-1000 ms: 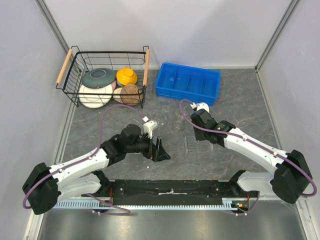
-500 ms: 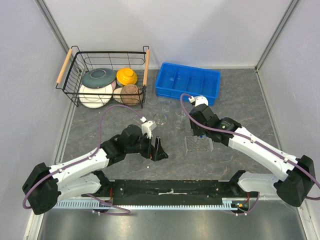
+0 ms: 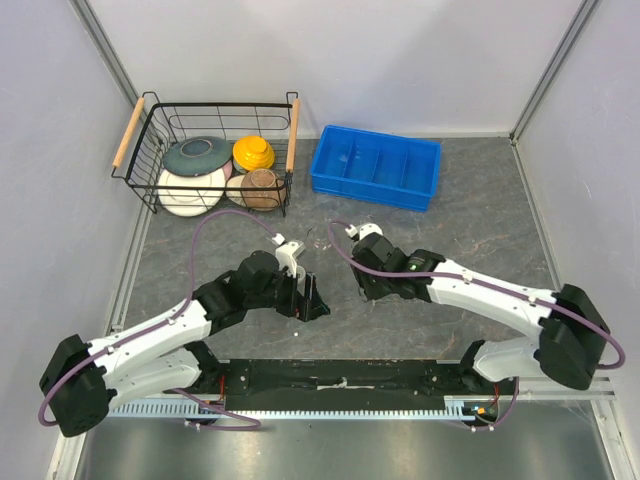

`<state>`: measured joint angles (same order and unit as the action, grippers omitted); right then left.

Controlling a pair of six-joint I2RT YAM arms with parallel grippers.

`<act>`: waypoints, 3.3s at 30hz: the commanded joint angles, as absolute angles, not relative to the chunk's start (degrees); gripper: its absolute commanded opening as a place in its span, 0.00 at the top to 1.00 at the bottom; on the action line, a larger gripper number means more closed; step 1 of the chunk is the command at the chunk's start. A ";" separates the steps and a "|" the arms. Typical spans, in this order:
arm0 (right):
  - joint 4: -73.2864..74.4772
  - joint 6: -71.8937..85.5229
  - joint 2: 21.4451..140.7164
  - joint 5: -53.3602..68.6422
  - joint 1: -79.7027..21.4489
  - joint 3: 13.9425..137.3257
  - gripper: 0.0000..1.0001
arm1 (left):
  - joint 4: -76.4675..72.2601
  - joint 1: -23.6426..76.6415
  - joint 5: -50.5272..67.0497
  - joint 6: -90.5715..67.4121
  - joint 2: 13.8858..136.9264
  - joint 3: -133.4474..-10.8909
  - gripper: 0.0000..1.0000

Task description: Organize the chemistry lab equipment

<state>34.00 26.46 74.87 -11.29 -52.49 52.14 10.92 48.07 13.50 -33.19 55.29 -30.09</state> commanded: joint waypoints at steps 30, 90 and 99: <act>24.08 30.23 85.43 -18.19 -47.47 47.64 0.49 | 19.07 48.08 10.99 -34.45 47.46 -32.43 0.11; 31.45 26.81 96.33 -12.10 -19.49 83.06 0.39 | 37.62 45.09 -4.04 -30.32 64.42 -61.96 0.07; 29.18 24.44 94.75 -18.89 -23.64 72.61 0.38 | 35.68 39.20 -0.44 -31.11 65.21 -58.63 0.07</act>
<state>29.69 26.28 96.07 -14.06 -24.10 76.73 37.06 41.63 -2.31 -32.01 64.99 -59.61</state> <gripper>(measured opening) 0.620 0.929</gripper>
